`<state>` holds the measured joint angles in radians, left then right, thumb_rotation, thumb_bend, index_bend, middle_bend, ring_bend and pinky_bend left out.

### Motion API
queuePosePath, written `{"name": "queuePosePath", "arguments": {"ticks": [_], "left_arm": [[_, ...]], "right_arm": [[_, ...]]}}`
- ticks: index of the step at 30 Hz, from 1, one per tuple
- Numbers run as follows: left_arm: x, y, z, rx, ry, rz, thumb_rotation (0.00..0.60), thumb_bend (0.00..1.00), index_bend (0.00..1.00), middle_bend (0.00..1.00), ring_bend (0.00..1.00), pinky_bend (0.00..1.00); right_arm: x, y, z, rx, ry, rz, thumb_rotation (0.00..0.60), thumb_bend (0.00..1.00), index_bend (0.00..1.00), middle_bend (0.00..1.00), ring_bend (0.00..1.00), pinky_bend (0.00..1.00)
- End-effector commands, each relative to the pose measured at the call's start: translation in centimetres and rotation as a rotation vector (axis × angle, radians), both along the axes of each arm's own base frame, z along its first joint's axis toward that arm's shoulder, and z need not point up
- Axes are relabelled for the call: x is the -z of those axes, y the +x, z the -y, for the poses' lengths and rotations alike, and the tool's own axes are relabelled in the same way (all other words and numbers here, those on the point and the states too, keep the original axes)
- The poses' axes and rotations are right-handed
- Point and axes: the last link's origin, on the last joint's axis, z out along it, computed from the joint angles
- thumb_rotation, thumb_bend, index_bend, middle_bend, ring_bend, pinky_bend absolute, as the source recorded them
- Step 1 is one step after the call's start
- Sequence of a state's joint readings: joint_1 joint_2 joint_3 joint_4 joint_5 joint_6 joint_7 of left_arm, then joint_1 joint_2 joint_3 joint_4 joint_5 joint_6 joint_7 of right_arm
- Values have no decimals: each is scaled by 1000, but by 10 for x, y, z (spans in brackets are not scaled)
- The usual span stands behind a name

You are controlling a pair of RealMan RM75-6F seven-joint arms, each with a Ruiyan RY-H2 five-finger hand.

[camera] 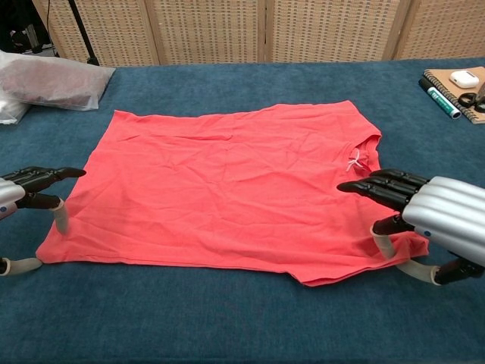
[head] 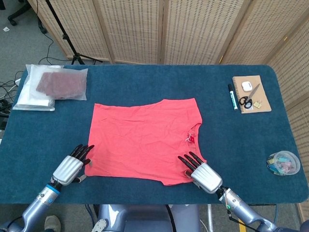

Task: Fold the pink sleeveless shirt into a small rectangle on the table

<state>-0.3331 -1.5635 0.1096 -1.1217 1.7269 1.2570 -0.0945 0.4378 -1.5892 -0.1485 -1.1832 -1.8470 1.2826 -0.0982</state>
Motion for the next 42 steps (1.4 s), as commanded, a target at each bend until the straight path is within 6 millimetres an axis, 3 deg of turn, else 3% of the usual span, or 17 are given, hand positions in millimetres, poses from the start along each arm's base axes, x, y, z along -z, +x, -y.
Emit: {"name": "queuePosePath", "arguments": {"ticks": [1, 11, 19, 31, 42], "left_arm": [[3, 2, 0, 1, -5, 1, 600, 310, 486, 0, 0, 0], [5, 4, -1, 0, -2, 4, 600, 403, 519, 0, 0, 0], [7, 5, 0, -8, -1, 18, 600, 540, 668, 0, 0, 0], [-1, 3, 5, 4, 8, 25, 600, 597, 714, 0, 0, 0], [-21, 14, 21, 28, -17, 66, 600, 610, 719, 0, 0, 0]], "right_arm": [[0, 0, 0, -1, 0, 0, 600, 440, 563, 3, 0, 0], [-1, 1, 0, -1, -1, 3, 600, 440, 563, 4, 0, 0], [-1, 2, -1, -8, 8, 7, 600, 440, 563, 4, 0, 0], [-3, 6, -5, -27, 36, 41, 600, 466, 582, 11, 0, 0], [-18, 25, -14, -104, 158, 122, 600, 466, 601, 28, 0, 0]]}}
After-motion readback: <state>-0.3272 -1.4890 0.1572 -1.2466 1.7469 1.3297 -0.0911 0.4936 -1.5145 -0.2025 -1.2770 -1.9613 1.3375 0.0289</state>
